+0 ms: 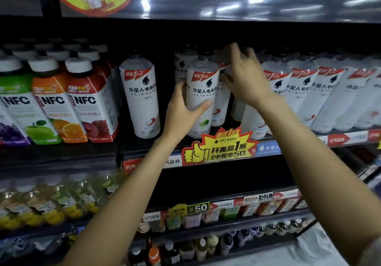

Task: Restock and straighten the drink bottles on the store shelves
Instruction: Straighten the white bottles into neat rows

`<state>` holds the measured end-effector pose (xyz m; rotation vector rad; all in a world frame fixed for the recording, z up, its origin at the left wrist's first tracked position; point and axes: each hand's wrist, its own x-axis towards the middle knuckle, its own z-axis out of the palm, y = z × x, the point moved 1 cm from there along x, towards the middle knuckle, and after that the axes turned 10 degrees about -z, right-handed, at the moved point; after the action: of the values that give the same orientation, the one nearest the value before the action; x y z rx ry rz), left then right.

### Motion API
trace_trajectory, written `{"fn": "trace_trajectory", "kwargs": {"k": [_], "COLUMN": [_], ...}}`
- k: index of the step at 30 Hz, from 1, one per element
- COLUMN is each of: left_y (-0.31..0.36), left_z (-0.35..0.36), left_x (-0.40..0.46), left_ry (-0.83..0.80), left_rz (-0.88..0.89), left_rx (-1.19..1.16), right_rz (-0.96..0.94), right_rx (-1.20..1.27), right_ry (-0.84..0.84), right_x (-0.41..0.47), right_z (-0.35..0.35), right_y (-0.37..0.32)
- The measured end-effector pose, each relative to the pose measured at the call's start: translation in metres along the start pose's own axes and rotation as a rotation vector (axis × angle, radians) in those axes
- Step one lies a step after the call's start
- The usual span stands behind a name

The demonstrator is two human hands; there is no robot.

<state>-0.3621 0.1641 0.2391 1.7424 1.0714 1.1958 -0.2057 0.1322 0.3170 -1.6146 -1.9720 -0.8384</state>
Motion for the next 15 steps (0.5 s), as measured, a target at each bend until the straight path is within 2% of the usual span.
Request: {"fn": "trace_trajectory", "kwargs": {"k": [3, 6, 8, 11, 15], "left_y": [0.005, 0.009, 0.013, 0.023, 0.031], "left_z": [0.004, 0.008, 0.014, 0.031, 0.047], "left_x": [0.005, 0.007, 0.005, -0.002, -0.007], "left_ry": [-0.086, -0.147, -0.191, -0.232, -0.268], "left_rz": [-0.03, -0.045, -0.049, -0.034, 0.017], "left_rx": [-0.047, -0.076, -0.078, -0.067, -0.03], "right_rz": [-0.051, -0.141, -0.117, 0.074, 0.228], "right_rx": [-0.153, -0.312, -0.225, 0.073, 0.124], "right_ry": [-0.006, 0.113, 0.236, 0.358, 0.415], "right_x": [-0.002, -0.009, -0.027, -0.06, -0.079], "right_z": [-0.005, -0.014, -0.02, -0.02, -0.013], "right_y": [0.002, 0.008, 0.012, 0.002, -0.006]}}
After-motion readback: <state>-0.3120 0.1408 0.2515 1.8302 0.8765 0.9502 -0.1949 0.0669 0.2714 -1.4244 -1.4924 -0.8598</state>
